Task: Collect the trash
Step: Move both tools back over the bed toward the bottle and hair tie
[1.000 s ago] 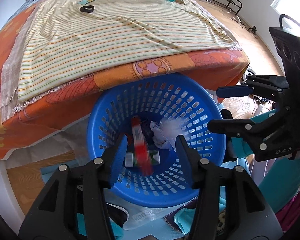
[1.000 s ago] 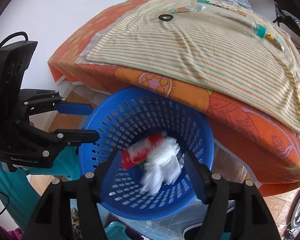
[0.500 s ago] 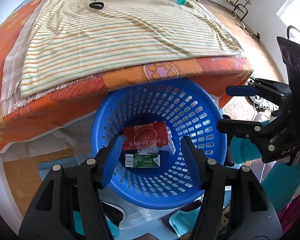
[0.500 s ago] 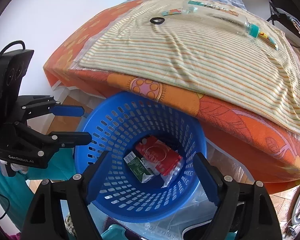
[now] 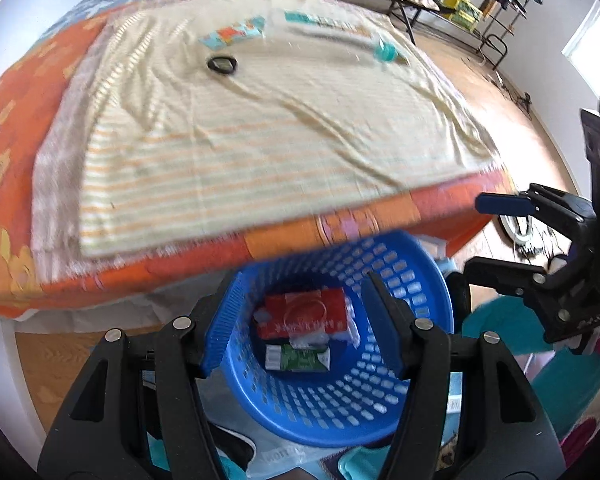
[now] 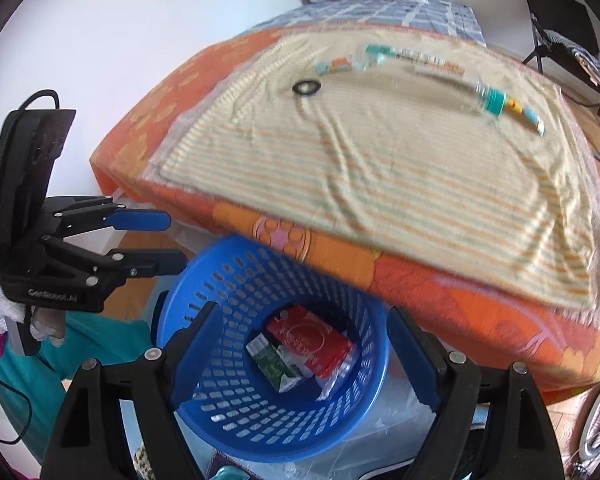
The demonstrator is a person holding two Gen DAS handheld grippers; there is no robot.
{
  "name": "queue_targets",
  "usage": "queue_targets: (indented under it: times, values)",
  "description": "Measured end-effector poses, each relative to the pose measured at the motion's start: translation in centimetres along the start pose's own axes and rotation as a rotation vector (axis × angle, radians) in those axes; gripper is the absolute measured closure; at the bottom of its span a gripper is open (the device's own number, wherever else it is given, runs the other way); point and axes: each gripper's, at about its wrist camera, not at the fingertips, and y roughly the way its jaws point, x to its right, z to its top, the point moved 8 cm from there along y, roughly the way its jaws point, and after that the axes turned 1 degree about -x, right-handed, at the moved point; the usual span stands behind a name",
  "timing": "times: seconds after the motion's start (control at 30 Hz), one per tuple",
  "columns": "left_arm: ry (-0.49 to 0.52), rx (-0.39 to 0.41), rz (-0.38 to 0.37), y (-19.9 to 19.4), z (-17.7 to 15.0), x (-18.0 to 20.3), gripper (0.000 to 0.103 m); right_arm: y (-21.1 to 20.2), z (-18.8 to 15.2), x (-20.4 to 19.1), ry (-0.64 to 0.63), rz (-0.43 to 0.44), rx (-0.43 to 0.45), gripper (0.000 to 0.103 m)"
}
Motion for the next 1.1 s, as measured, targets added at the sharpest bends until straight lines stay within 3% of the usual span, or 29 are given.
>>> queue_targets:
  times: [0.27, 0.6, 0.83, 0.9, 0.97, 1.1]
  values:
    - [0.004, 0.093, 0.039, -0.8, 5.2, -1.3, 0.040, -1.6, 5.0, 1.6, -0.102, -0.034, 0.077, 0.011]
    - [-0.079, 0.094, 0.027, 1.1, 9.8, -3.6, 0.040, -2.1, 12.8, 6.1, -0.174, -0.093, 0.172, 0.008]
    - [-0.099, 0.096, 0.014, 2.7, 12.8, -4.5, 0.040, 0.3, 17.6, 9.5, -0.159, -0.060, 0.140, 0.008]
    - [-0.093, 0.095, 0.013, 3.2, 13.3, -4.7, 0.044, 1.2, 18.6, 10.6, -0.177, -0.091, 0.134, 0.008]
    - [-0.089, 0.084, 0.017, 3.8, 13.8, -4.9, 0.054, 2.1, 19.4, 11.3, -0.202, -0.128, 0.121, 0.008]
    - [-0.116, 0.073, 0.019, 5.2, 14.9, -6.0, 0.060, 3.8, 20.5, 12.2, -0.250, -0.172, 0.096, 0.008]
